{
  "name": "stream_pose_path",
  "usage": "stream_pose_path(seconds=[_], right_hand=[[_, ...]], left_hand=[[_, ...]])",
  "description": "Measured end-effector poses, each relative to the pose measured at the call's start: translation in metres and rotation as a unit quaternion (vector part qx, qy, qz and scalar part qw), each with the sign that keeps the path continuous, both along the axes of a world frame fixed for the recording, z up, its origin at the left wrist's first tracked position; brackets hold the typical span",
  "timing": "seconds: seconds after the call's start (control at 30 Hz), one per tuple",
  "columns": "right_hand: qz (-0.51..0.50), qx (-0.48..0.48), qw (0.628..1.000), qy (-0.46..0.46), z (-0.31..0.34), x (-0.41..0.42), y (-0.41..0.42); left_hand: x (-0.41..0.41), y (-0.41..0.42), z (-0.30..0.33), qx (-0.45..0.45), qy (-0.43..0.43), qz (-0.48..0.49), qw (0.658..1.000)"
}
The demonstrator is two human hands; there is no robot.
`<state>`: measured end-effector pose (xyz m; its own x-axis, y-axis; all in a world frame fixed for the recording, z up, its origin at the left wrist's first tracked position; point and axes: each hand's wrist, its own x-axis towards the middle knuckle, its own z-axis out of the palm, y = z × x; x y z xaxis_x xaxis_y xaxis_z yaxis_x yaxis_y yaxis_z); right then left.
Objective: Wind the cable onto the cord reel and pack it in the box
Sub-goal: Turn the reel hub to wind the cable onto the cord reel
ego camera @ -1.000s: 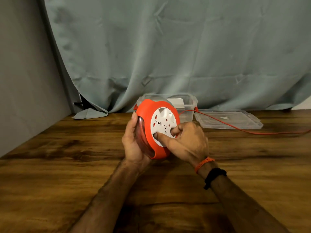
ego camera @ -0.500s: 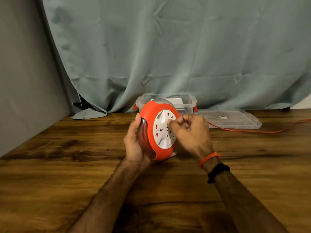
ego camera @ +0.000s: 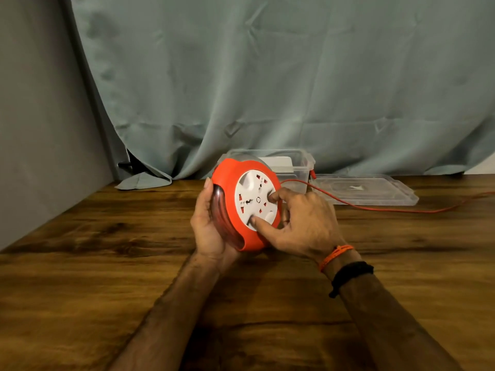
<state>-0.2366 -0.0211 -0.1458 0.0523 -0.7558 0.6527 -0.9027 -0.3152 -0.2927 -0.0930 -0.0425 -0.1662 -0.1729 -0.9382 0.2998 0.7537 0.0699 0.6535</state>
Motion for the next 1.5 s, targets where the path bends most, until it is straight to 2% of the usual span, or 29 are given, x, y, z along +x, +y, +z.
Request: stream_pose_path(seconds=[0.27, 0.53, 0.63, 0.77, 0.9, 0.97, 1.03, 1.13, 1.23, 1.37, 1.5], right_hand=[[-0.003, -0.020, 1.000, 0.018, -0.007, 0.003, -0.002], [-0.033, -0.013, 0.999, -0.026, -0.006, 0.009, 0.000], [-0.041, 0.035, 0.990, -0.131, -0.004, 0.013, 0.001], [0.013, 0.145, 0.951, -0.274, -0.003, 0.019, 0.000], [0.068, 0.190, 0.909, -0.365, -0.008, 0.023, -0.005], [0.066, 0.185, 0.915, -0.353, -0.006, 0.023, -0.005], [0.039, 0.159, 0.940, -0.300, -0.005, 0.020, -0.005], [0.033, 0.054, 0.973, -0.221, -0.003, 0.012, -0.006], [0.066, -0.029, 0.989, -0.128, 0.002, 0.000, -0.004], [0.080, -0.011, 0.997, -0.004, 0.003, -0.006, 0.000], [0.069, -0.014, 0.997, 0.035, -0.002, -0.007, -0.005]], left_hand=[[-0.001, 0.002, 0.001, -0.006, 0.008, -0.032, 0.999], [-0.003, 0.004, 0.004, -0.008, 0.025, -0.022, 0.999], [-0.005, 0.005, 0.005, -0.011, 0.021, 0.005, 1.000], [-0.007, 0.005, 0.002, -0.010, 0.002, 0.021, 1.000], [-0.007, 0.003, 0.001, -0.006, -0.011, 0.044, 0.999], [-0.005, 0.002, 0.001, -0.001, -0.006, 0.038, 0.999], [-0.004, 0.000, 0.000, -0.001, -0.001, 0.028, 1.000], [-0.002, 0.002, 0.001, -0.012, 0.008, 0.002, 1.000], [0.000, 0.002, 0.001, -0.012, 0.025, -0.012, 1.000], [0.000, 0.003, 0.002, -0.015, 0.034, -0.043, 0.998], [0.000, 0.003, 0.001, -0.017, 0.024, -0.044, 0.999]])
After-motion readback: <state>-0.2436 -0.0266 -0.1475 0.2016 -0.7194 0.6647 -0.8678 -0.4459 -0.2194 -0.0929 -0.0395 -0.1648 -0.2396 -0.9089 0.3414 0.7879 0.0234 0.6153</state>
